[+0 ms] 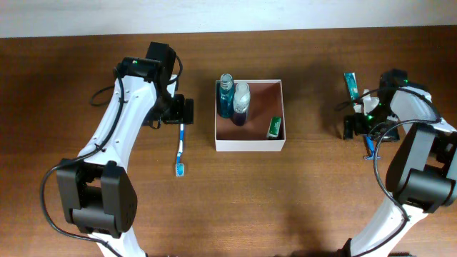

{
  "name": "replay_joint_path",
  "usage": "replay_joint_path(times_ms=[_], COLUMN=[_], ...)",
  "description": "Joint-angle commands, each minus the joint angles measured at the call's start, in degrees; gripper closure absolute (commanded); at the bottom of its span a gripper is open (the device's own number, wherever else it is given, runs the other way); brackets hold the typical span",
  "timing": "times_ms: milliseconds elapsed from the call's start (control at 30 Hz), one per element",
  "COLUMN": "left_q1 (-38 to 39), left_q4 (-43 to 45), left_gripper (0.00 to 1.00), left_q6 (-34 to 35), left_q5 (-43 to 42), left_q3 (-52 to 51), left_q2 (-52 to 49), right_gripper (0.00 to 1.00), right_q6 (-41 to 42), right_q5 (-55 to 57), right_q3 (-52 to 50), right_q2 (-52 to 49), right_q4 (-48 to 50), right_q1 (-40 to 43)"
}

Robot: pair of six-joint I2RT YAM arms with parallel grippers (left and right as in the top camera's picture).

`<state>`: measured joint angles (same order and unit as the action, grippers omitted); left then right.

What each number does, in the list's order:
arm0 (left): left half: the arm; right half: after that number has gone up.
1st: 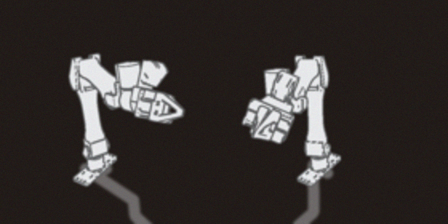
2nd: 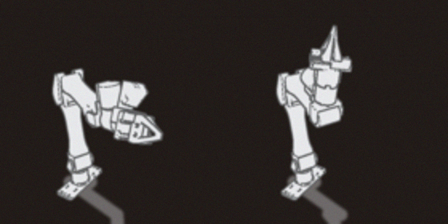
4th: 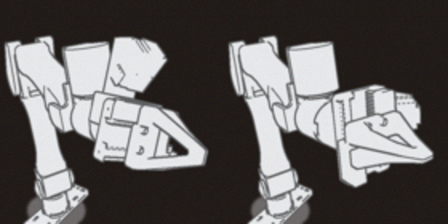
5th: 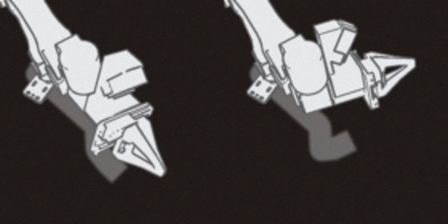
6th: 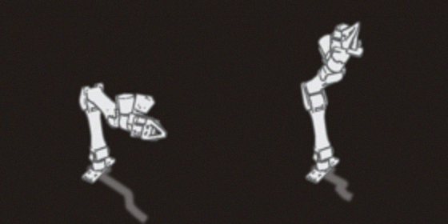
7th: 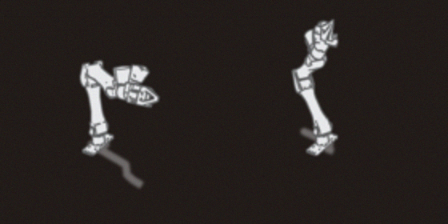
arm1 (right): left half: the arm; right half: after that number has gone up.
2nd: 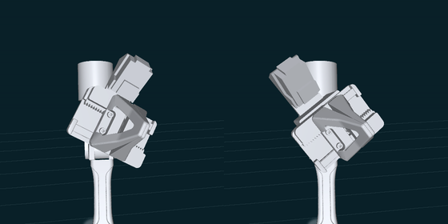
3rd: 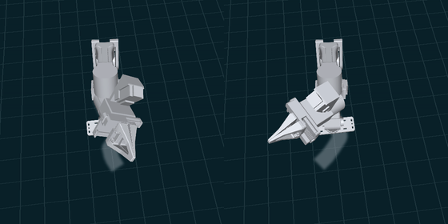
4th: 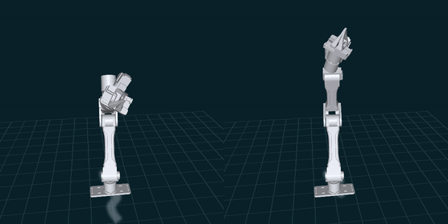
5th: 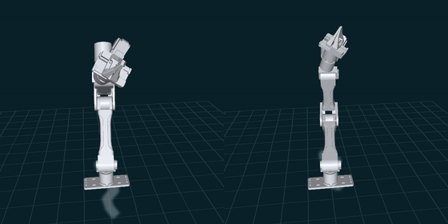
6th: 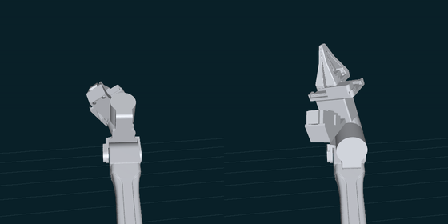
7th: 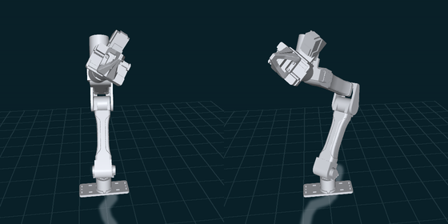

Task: Pack container
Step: 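Grasp the blue razor handle with the right gripper and lift, then lower the razor into the box and open the right gripper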

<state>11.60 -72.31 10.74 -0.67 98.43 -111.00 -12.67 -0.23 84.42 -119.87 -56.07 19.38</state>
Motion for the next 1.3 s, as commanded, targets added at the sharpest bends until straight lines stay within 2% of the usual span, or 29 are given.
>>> replay_joint_path(times_ms=[0,167,233,267,333,433,500,533,733,933,1000,1133,1267], left_q1=[-0.02,-0.04,-0.04,-0.04,-0.02,-0.02,-0.04,-0.02,-0.04,-0.02,-0.02,-0.02,-0.02], left_q4=[0.11,0.11,0.11,0.11,0.11,0.11,0.11,0.11,0.11,0.11,0.11,0.11,0.11], left_gripper=[0.01,0.01,0.01,0.01,0.01,0.01,0.01,0.01,0.01,0.01,0.01,0.01,0.01], left_q6=[-0.11,-0.11,-0.11,-0.11,-0.11,-0.11,-0.11,-0.11,-0.11,-0.11,-0.11,-0.11,-0.11], left_q5=[0.00,0.00,0.00,0.00,0.00,0.00,0.00,0.00,0.00,0.00,0.00,0.00,0.00], left_q3=[-0.26,-0.26,-0.26,-0.26,-0.26,-0.26,-0.26,-0.26,-0.26,-0.26,-0.26,-0.26,-0.26], left_q2=[0.87,0.87,0.87,0.87,0.87,0.87,0.87,0.87,0.87,0.87,0.87,0.87,0.87], right_gripper=[0.04,0.15,0.26,0.35,0.59,0.74,0.91,0.95,0.96,0.96,0.96,0.96,0.96], right_q6=[-0.61,-0.59,-0.59,-0.57,-0.39,0.00,3.78,5.11,6.34,6.32,6.29,6.05,6.10], right_q5=[-1.33,-1.27,-1.25,-1.25,-1.01,-1.07,-1.14,-1.14,-7.43,-20.48,-27.98,-36.81,-37.51], right_q3=[-0.55,-0.55,-0.55,-0.55,-0.55,-0.24,1.16,1.97,11.58,24.94,30.62,37.18,38.75], right_q2=[-2.27,-2.45,-2.45,-2.45,-2.45,-2.43,-2.43,-2.43,-2.43,-2.43,-2.43,-2.27,-2.23], right_q4=[-0.09,-0.11,-0.24,-0.28,-0.48,-0.42,-0.83,-1.44,-10.49,-22.77,-28.06,-34.05,-33.35], right_q1=[0.59,0.55,0.59,0.59,0.59,0.59,0.57,0.57,0.48,0.13,-0.81,-4.48,-11.96])
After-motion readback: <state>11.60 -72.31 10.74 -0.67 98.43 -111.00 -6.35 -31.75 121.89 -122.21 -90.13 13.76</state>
